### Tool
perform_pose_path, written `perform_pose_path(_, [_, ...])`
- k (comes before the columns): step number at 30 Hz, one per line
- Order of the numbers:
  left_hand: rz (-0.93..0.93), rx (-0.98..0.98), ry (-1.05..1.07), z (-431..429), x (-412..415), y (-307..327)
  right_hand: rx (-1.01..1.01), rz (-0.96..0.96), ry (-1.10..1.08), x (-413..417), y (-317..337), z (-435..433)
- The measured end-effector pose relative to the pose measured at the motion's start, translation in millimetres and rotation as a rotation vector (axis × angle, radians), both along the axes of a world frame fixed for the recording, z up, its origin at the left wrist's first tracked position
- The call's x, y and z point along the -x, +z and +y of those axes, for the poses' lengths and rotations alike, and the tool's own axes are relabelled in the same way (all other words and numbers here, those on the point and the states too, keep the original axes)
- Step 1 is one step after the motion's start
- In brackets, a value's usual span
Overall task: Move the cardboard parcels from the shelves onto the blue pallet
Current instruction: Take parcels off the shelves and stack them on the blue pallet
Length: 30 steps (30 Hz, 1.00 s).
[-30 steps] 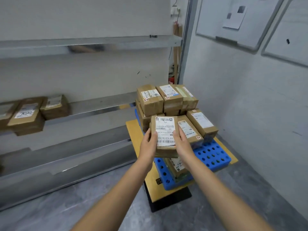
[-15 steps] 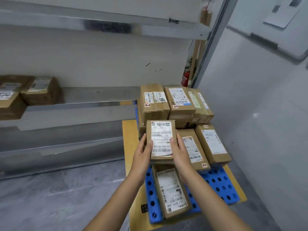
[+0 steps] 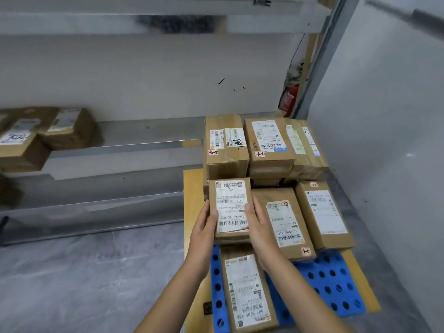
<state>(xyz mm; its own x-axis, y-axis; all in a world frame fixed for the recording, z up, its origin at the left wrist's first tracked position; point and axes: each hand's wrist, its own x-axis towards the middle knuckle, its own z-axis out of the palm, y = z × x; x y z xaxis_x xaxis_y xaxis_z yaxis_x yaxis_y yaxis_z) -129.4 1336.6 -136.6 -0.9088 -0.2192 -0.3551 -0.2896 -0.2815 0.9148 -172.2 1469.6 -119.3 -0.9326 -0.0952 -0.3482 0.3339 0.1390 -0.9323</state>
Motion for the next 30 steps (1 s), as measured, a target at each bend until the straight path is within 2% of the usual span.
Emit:
perform_pose_path(8, [-0.033, -0.003, 0.050, 9.3, 9.7, 8.1, 0.059, -0.030, 0.060, 16.8, 5.0, 10.9])
perform_pose_path(14, [-0.025, 0.140, 0.071, 21.4, 8.4, 14.3, 0.093, -0.022, 0.128, 18.2, 1.5, 19.6])
perform_pose_path(17, [-0.023, 0.166, 0.162, 20.4, 5.3, 20.0, 0.085, -0.003, 0.134, 20.2, 3.8, 26.5])
perform_pose_path(20, [-0.040, 0.220, 0.250, 10.5, -7.1, 26.2, 0.019, 0.094, 0.089, 28.3, 11.2, 35.5])
perform_pose_path(25, [0.003, 0.330, 0.355, -19.8, -38.0, 40.6, 0.022, 0.271, 0.077, 45.3, 49.5, 25.9])
perform_pose_path(30, [0.056, 0.470, 0.419, -67.0, -57.6, 62.8, 0.041, 0.357, 0.312, 34.1, 82.1, -33.8])
